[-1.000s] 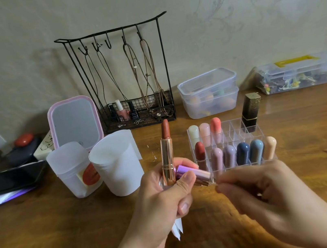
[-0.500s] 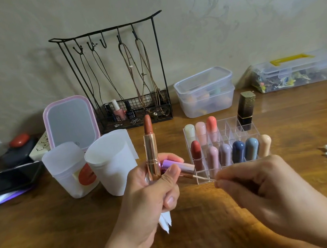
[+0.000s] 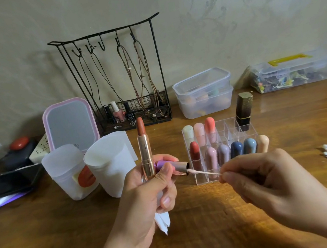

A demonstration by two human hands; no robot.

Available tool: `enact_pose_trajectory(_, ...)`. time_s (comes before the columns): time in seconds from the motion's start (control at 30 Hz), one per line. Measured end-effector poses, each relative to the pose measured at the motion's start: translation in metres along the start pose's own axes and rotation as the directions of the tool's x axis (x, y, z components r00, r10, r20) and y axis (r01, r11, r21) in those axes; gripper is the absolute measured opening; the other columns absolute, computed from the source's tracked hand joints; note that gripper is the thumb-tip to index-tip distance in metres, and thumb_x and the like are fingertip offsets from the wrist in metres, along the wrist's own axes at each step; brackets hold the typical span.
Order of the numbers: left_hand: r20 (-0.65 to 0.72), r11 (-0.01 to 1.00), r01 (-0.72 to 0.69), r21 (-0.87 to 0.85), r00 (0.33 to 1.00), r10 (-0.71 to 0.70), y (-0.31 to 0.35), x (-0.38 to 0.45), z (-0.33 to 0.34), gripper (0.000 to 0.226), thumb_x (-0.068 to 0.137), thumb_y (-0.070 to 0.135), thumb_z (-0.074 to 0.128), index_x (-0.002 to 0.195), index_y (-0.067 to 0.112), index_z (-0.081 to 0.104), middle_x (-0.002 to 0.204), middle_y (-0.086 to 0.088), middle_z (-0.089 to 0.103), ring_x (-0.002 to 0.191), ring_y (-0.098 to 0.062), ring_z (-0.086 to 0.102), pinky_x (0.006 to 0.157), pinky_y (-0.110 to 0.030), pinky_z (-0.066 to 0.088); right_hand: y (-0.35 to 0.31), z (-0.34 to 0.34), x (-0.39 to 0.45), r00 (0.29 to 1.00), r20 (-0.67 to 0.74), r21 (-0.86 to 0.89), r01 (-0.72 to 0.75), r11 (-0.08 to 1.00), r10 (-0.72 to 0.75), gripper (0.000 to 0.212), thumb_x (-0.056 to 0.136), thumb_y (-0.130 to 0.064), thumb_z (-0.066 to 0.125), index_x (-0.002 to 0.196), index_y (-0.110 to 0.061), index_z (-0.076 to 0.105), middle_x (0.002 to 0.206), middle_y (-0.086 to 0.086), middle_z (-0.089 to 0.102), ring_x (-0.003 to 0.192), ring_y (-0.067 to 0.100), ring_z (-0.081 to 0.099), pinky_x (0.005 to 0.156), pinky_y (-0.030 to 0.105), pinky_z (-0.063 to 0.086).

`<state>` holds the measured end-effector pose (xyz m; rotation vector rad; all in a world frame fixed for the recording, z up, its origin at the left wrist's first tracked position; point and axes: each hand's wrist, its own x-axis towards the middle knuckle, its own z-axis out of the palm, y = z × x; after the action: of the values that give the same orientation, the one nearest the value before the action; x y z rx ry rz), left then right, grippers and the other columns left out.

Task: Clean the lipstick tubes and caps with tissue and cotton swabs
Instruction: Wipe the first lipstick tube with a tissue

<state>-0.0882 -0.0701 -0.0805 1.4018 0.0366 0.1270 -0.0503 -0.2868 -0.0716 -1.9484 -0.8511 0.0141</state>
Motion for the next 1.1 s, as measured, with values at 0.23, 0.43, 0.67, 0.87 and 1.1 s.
enact_pose_trajectory(0.23, 0.069, 0.995, -0.014, 0.102, 0.998, 0.007, -0.004, -0.003, 0.006, 0.022, 0.079, 0.031, 0.062, 0.092, 0.015, 0.07, 0.053, -0.01, 0.041, 0.045, -0.015, 0.038, 0.043, -0.022, 0.034, -0.002, 0.013, -0.001, 0.989, -0.14, -0.154, 0.034, 0.988, -0.055, 0.022, 0.087, -0.04, 0.057, 0.085, -0.028, 0.074, 0.064, -0.016, 0.064, 0.053, 0.009, 0.062, 0.046, 0.025, 0.05)
enact_pose_trajectory(0.43, 0.067, 0.988, -0.046, 0.147, 0.997, 0.037, -0.006, -0.005, 0.012, 0.018, 0.077, 0.034, 0.063, 0.086, 0.021, 0.071, 0.053, -0.009, 0.044, 0.046, -0.015, 0.041, 0.044, -0.022, 0.036, 0.0, 0.024, 0.0, 0.989, -0.13, -0.148, 0.058, 0.987, -0.077, 0.012, 0.091, -0.025, 0.066, 0.083, -0.025, 0.075, 0.059, -0.012, 0.063, 0.05, 0.008, 0.06, 0.044, 0.024, 0.047)
enact_pose_trajectory(0.67, 0.068, 0.991, -0.04, 0.129, 0.997, 0.032, -0.006, -0.004, 0.013, 0.019, 0.075, 0.035, 0.064, 0.086, 0.022, 0.072, 0.053, -0.009, 0.044, 0.046, -0.014, 0.041, 0.044, -0.023, 0.036, 0.001, 0.02, 0.001, 0.99, -0.125, -0.138, 0.045, 0.989, -0.062, 0.012, 0.09, -0.02, 0.067, 0.084, -0.026, 0.075, 0.058, -0.01, 0.062, 0.048, 0.011, 0.058, 0.043, 0.026, 0.047)
enact_pose_trajectory(0.87, 0.07, 0.993, -0.025, 0.118, 0.997, 0.017, -0.006, -0.004, 0.013, 0.019, 0.075, 0.035, 0.063, 0.087, 0.023, 0.071, 0.054, -0.009, 0.044, 0.046, -0.014, 0.041, 0.044, -0.022, 0.036, 0.0, 0.02, 0.001, 0.995, -0.076, -0.132, 0.051, 0.99, -0.062, 0.012, 0.09, -0.022, 0.066, 0.083, -0.025, 0.074, 0.059, -0.006, 0.063, 0.048, 0.014, 0.057, 0.046, 0.033, 0.047)
enact_pose_trajectory(1.1, 0.089, 0.995, -0.026, 0.1, 0.996, 0.017, -0.006, -0.005, 0.011, 0.016, 0.079, 0.035, 0.066, 0.088, 0.022, 0.072, 0.056, -0.011, 0.044, 0.046, -0.015, 0.041, 0.044, -0.023, 0.036, 0.0, 0.017, 0.0, 0.995, -0.077, -0.109, 0.046, 0.993, -0.055, 0.012, 0.091, -0.021, 0.066, 0.085, -0.028, 0.074, 0.06, -0.006, 0.063, 0.049, 0.015, 0.058, 0.046, 0.033, 0.047)
